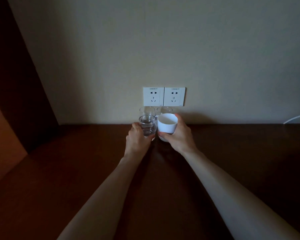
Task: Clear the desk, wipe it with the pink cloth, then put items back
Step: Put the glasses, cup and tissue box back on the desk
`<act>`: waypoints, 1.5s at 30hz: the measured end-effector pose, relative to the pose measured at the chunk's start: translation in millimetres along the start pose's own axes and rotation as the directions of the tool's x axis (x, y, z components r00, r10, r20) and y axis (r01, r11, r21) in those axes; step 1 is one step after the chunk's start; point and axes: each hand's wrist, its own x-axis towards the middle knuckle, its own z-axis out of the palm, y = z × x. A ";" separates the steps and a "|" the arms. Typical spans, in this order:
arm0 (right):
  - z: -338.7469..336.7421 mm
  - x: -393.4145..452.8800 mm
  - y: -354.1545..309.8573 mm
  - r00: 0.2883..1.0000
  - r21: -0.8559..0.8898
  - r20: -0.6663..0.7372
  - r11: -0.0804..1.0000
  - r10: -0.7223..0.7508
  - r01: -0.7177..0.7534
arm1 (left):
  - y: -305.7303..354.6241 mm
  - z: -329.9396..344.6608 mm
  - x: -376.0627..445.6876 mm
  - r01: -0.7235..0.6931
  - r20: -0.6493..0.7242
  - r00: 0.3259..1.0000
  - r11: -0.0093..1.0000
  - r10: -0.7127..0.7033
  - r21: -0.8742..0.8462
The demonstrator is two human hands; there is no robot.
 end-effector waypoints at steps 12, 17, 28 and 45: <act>-4.0 4.3 -10.3 0.995 -0.087 0.062 0.993 0.082 -0.077 | 5.5 -2.9 4.7 0.014 0.097 0.995 0.998 -0.020 0.067; -31.9 -9.8 -42.6 0.980 -0.315 0.152 0.946 0.131 -0.078 | 14.7 -45.3 -14.3 0.016 0.320 0.942 0.966 -0.101 0.258; -2.9 -207.9 -188.2 0.892 -0.359 0.443 0.894 -0.090 0.269 | -38.3 -249.1 -180.2 -0.203 0.356 0.934 0.803 -0.012 0.560; 287.5 -484.7 -365.0 0.398 0.030 0.816 0.718 -0.419 0.695 | -322.7 -514.5 -436.9 0.081 0.018 0.990 0.659 -0.141 0.748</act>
